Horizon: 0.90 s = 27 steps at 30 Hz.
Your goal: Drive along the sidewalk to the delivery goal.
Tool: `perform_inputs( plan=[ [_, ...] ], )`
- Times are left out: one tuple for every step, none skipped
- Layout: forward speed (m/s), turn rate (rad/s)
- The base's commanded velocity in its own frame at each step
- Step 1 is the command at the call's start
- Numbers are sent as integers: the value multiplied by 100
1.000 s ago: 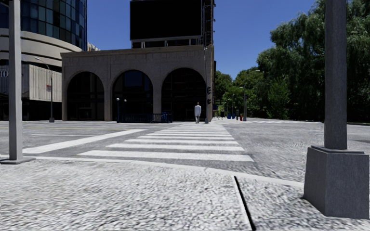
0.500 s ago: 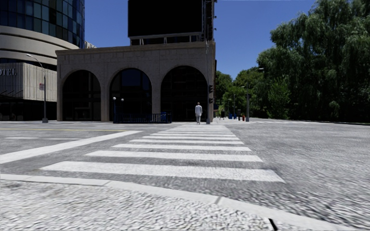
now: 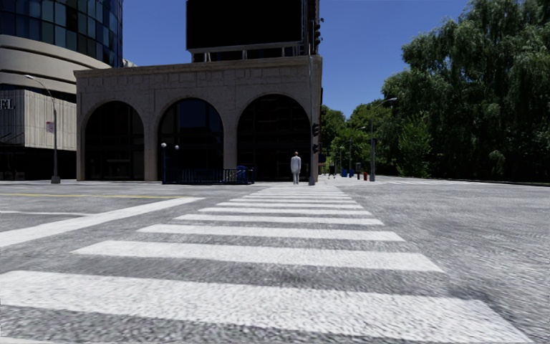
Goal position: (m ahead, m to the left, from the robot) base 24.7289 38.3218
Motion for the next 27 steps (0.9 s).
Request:
perform_inputs(
  plan=[
    [200, -3],
    [200, -3],
    [194, -7],
    [194, -7],
    [178, -12],
    [161, -16],
    [140, -18],
    [134, -19],
    [134, -19],
    [131, -20],
    [130, -24],
    [130, -28],
    [130, -28],
    [130, -30],
    [130, -30],
    [130, -30],
    [131, -30],
    [131, -30],
    [131, -30],
    [131, -30],
    [131, -30],
    [133, -30],
    [133, -30],
    [135, -30],
    [136, -30],
    [139, -30],
    [139, -30]
  ],
)
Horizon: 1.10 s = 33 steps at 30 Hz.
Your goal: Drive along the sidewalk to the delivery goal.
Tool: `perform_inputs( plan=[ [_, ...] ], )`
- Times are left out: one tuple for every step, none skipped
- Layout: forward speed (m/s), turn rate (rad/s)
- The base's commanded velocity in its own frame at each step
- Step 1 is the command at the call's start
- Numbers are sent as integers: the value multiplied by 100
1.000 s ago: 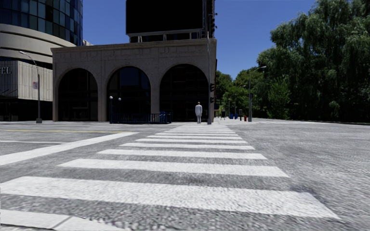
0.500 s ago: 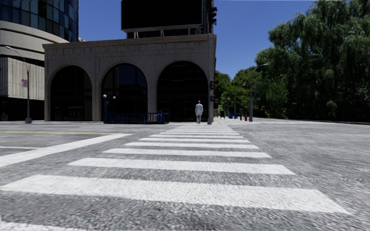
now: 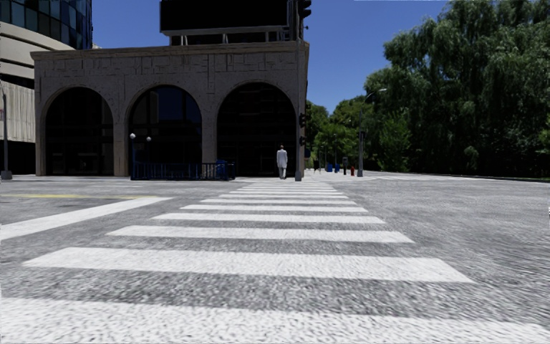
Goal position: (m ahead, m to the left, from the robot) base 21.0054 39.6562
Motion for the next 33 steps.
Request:
perform_inputs(
  plan=[
    [143, -12],
    [147, -5],
    [149, -1],
    [151, 0],
    [151, 0],
    [152, 0],
    [152, 0],
    [153, 0],
    [153, 0],
    [153, 0],
    [153, 0],
    [153, 0],
    [153, 0],
    [153, 0],
    [153, 0],
    [153, 0],
    [153, 0],
    [153, 0],
    [161, 0],
    [200, 0],
    [200, 0],
    [200, 0],
    [200, 0],
    [200, 0],
    [200, 0],
    [200, 0],
    [200, 0],
    [200, 0],
    [200, 0],
    [200, 0],
    [200, 0],
    [200, 0],
    [200, 0]
  ],
)
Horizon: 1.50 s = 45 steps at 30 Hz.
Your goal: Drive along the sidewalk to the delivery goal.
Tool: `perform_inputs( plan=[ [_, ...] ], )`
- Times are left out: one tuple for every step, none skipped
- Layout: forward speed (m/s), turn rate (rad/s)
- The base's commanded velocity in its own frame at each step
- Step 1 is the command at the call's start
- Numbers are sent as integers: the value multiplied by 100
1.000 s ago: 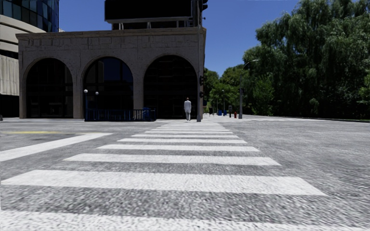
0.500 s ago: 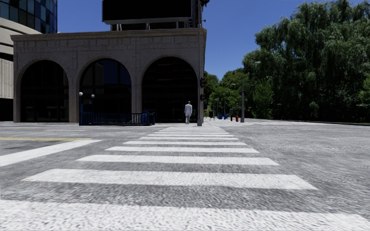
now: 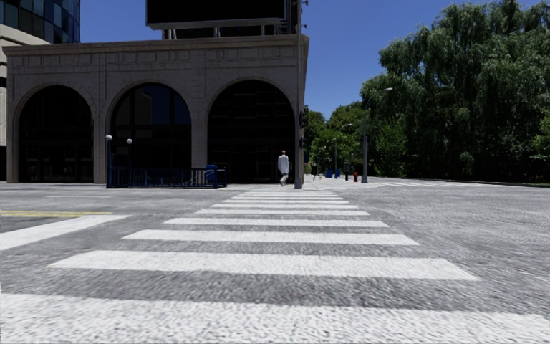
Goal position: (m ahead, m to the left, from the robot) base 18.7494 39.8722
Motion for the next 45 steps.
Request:
perform_inputs(
  plan=[
    [200, 0],
    [200, 0],
    [200, 0],
    [200, 0],
    [200, 0],
    [200, 0],
    [200, 0],
    [200, 0],
    [200, 0],
    [200, 0],
    [200, 0],
    [200, 0],
    [200, 0],
    [200, 0],
    [200, 0],
    [200, 0],
    [200, 0],
    [200, 0],
    [200, 0],
    [200, 0],
    [200, 0],
    [200, 0],
    [200, 0],
    [200, 0],
    [200, 0],
    [200, 0],
    [200, 0],
    [200, 0],
    [200, 0],
    [200, 0],
    [200, 0],
    [200, 0],
    [200, 0],
    [200, 0],
    [200, 0],
    [200, 0],
    [200, 0],
    [200, 0],
    [200, 0],
    [200, 0],
    [200, 0],
    [200, 0],
    [200, 0],
    [200, 0],
    [200, 0]
  ],
)
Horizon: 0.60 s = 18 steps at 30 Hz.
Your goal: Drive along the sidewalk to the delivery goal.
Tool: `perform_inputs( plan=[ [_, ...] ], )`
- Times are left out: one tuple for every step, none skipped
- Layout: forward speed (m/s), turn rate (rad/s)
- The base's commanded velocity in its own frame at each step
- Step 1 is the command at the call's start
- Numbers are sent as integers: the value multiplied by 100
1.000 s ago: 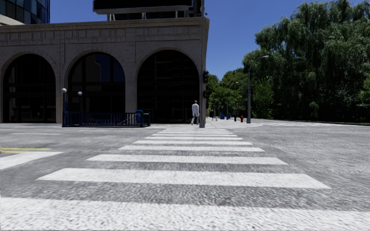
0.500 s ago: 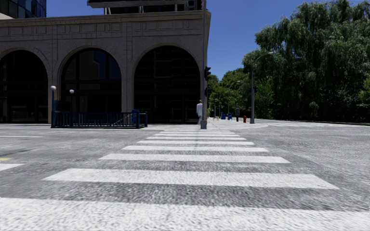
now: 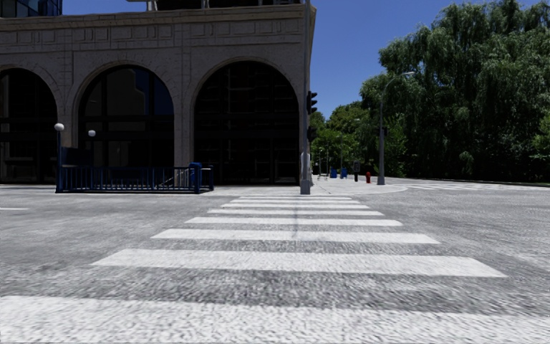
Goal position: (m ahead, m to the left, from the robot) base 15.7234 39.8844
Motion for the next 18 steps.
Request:
perform_inputs(
  plan=[
    [200, 0],
    [200, 0],
    [200, 0],
    [200, 0],
    [200, 0],
    [200, 0],
    [200, 0],
    [200, 0],
    [200, 0],
    [200, 0],
    [200, 0],
    [200, 0],
    [200, 0],
    [200, 0],
    [200, 0],
    [200, 0],
    [200, 0],
    [200, 0]
  ],
)
